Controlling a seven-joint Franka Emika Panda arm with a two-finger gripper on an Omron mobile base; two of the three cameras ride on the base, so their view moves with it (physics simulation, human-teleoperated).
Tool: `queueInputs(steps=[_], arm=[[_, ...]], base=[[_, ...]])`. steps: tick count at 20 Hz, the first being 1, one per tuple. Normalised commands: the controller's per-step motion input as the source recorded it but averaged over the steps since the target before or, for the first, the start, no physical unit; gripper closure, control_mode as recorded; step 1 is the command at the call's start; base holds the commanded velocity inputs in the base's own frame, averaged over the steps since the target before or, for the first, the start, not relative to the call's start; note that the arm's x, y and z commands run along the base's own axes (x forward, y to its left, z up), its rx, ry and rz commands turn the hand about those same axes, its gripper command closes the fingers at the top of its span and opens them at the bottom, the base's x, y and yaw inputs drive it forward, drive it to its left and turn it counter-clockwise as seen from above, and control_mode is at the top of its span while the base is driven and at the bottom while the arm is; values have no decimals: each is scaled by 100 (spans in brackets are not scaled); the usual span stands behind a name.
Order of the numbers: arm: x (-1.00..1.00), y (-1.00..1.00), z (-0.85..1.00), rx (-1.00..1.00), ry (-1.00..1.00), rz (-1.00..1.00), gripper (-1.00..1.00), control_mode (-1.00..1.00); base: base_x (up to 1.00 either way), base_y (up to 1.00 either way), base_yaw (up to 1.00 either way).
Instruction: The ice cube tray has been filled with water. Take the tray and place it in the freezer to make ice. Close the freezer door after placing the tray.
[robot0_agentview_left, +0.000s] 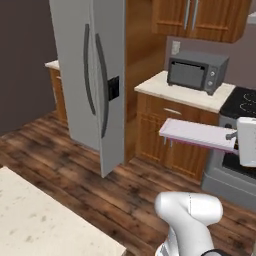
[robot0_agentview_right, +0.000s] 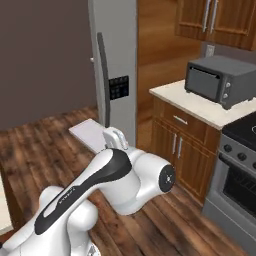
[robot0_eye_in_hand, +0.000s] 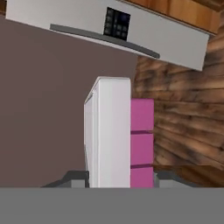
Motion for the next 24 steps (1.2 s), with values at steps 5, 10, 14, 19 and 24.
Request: queueInputs(steps=[5, 10, 14, 19, 24], arm=[[0, 0, 0, 0, 0, 0, 100, 100], [0, 0, 0, 0, 0, 0, 100, 100], [0, 0, 0, 0, 0, 0, 100, 100], [0, 0, 0, 0, 0, 0, 100, 100], [0, 0, 0, 0, 0, 0, 100, 100]], base=[[32, 1, 48], [38, 0, 49], [40, 0, 44], [42, -1, 37], [55, -1, 34]])
